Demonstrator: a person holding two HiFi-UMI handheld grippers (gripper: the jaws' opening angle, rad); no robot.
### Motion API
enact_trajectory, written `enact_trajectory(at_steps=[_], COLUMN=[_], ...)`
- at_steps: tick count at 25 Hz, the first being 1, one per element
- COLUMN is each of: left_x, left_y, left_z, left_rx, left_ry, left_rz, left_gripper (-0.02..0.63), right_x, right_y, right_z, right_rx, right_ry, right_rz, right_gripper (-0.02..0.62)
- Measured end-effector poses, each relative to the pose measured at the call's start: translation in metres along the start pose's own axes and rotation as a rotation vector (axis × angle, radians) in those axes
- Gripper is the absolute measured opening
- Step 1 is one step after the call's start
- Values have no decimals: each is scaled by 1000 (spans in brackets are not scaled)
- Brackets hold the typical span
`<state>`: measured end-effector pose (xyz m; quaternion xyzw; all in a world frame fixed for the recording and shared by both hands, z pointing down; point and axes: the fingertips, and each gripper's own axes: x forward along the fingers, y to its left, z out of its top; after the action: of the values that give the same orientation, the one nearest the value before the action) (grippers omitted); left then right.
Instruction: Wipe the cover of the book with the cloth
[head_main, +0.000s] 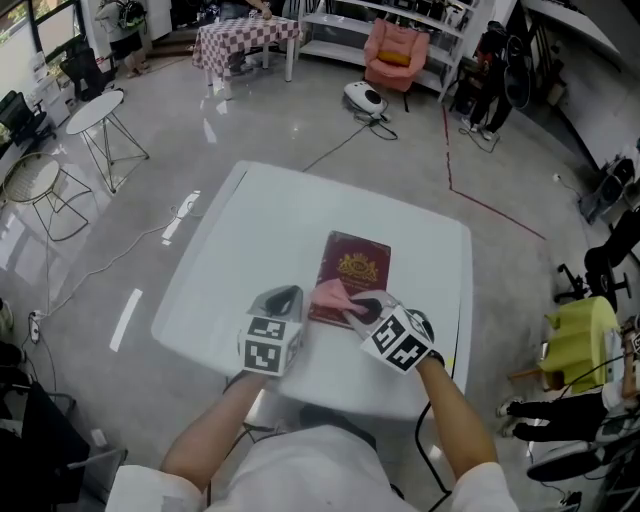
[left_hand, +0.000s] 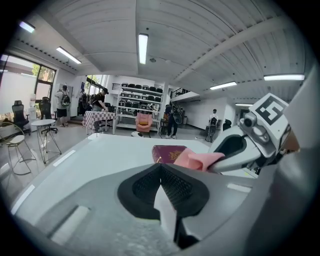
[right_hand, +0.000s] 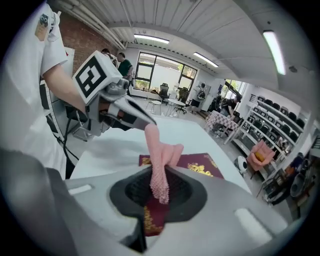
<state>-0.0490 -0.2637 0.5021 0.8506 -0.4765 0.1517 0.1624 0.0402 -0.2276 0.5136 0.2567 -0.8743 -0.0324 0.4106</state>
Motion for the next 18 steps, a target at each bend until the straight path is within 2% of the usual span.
enact_trajectory(at_steps=[4, 8, 12, 18], left_x=[6, 10, 16, 21], left_y=[11, 21, 31, 50], left_z=[1, 5, 6, 4], left_rx=[-11, -18, -29, -56], left_ry=[2, 0, 5, 12], left_rz=[17, 31, 44, 63], left_gripper=[6, 6, 7, 6], right_x=[8, 32, 70, 128], right_y=[-55, -99, -125, -139], right_z=[20, 40, 51, 53], right_rx=[-14, -43, -66, -86], right_ry=[-14, 5, 39, 90], right_rz=[-67, -83, -52, 6], right_gripper=[38, 38, 38, 38])
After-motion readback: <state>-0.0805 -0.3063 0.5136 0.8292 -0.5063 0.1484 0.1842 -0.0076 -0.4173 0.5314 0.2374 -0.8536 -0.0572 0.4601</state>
